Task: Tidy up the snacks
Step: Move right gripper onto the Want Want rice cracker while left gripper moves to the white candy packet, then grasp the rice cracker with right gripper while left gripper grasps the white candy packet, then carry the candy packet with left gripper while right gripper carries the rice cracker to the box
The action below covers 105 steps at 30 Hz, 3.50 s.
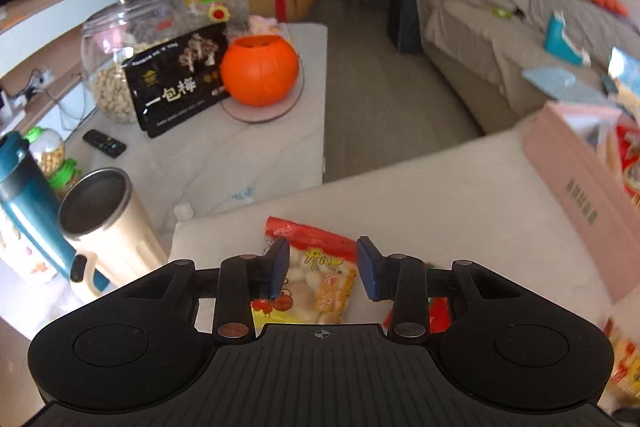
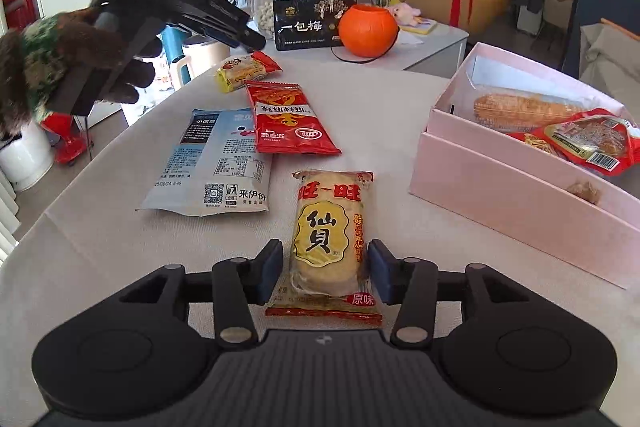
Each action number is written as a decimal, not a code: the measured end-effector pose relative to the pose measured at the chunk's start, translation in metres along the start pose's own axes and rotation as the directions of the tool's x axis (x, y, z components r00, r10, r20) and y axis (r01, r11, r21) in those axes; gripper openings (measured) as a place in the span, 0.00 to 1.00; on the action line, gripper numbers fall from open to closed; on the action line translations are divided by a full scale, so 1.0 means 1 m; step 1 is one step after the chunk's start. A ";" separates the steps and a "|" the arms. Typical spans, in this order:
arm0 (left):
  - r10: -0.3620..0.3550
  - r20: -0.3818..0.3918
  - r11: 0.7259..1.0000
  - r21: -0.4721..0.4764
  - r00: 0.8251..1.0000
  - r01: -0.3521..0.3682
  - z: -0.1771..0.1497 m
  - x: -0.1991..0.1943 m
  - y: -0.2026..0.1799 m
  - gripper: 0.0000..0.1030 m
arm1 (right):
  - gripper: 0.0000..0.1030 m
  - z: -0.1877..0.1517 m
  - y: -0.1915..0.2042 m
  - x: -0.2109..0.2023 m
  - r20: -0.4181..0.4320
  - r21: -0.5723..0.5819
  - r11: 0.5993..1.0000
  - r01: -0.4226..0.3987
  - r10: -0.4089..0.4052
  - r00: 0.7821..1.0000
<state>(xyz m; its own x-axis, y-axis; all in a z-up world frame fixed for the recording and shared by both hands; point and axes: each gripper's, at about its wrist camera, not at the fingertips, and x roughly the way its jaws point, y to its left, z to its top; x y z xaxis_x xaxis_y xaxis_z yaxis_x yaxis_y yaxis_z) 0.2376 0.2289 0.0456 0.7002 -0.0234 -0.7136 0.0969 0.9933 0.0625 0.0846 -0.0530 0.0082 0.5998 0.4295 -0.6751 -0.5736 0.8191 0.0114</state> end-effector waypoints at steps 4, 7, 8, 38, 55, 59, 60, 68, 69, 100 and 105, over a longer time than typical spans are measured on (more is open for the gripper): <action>-0.034 -0.027 0.991 0.127 0.999 0.037 -0.008 0.006 0.000 0.41 | 0.69 -0.004 -0.002 0.000 0.024 0.025 0.998 0.051 -0.051 0.998; -0.069 -0.067 0.981 0.179 0.995 0.081 -0.012 0.003 0.000 0.44 | 0.78 -0.003 -0.009 0.002 0.023 0.053 0.999 0.000 -0.001 1.000; -0.068 -0.079 0.975 0.208 0.995 0.083 -0.016 0.002 -0.002 0.44 | 0.79 -0.003 -0.007 0.003 0.021 0.044 0.999 0.000 -0.001 1.000; -0.157 -0.012 0.979 -0.129 0.987 0.155 0.002 0.004 0.043 0.76 | 0.84 -0.002 -0.003 0.008 0.020 0.041 0.999 -0.015 0.014 1.000; 0.021 -0.115 0.992 -0.125 0.993 -0.035 0.010 0.044 0.030 0.66 | 0.87 -0.002 -0.003 0.009 0.018 0.040 0.999 -0.024 0.023 1.000; -0.038 -0.097 0.975 -0.220 0.995 0.015 -0.011 0.013 0.032 0.56 | 0.87 -0.002 -0.004 0.009 0.017 0.039 0.999 -0.024 0.023 1.000; -0.053 -0.084 0.972 -0.232 0.995 0.032 -0.017 0.003 0.031 0.55 | 0.87 -0.002 -0.003 0.009 0.017 0.038 0.999 -0.023 0.023 1.000; -0.067 0.069 0.946 -0.313 0.995 0.086 -0.055 -0.105 -0.006 0.55 | 0.91 0.004 -0.001 0.014 -0.007 0.012 1.000 -0.028 0.028 1.000; -0.077 0.069 0.948 -0.303 0.995 0.094 -0.060 -0.116 -0.019 0.55 | 0.90 0.006 0.000 0.016 -0.016 -0.003 1.000 -0.025 0.025 1.000; -0.315 0.137 0.935 -0.123 0.939 0.332 -0.041 -0.152 -0.236 0.55 | 0.34 -0.036 -0.111 -0.131 -0.040 0.173 0.969 0.174 -0.170 0.985; -0.273 0.326 0.933 -0.138 0.905 0.331 0.043 -0.151 -0.229 0.56 | 0.34 -0.036 -0.113 -0.136 0.015 0.234 0.960 0.155 -0.163 0.986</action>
<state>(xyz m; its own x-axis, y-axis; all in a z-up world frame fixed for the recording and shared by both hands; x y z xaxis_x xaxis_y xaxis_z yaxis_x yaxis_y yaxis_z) 0.1400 -0.0002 0.1691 0.8378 -0.3292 -0.4357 0.2249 0.9351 -0.2740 0.0482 -0.2176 0.0721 0.6939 0.2959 -0.6565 -0.3270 0.9417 0.0787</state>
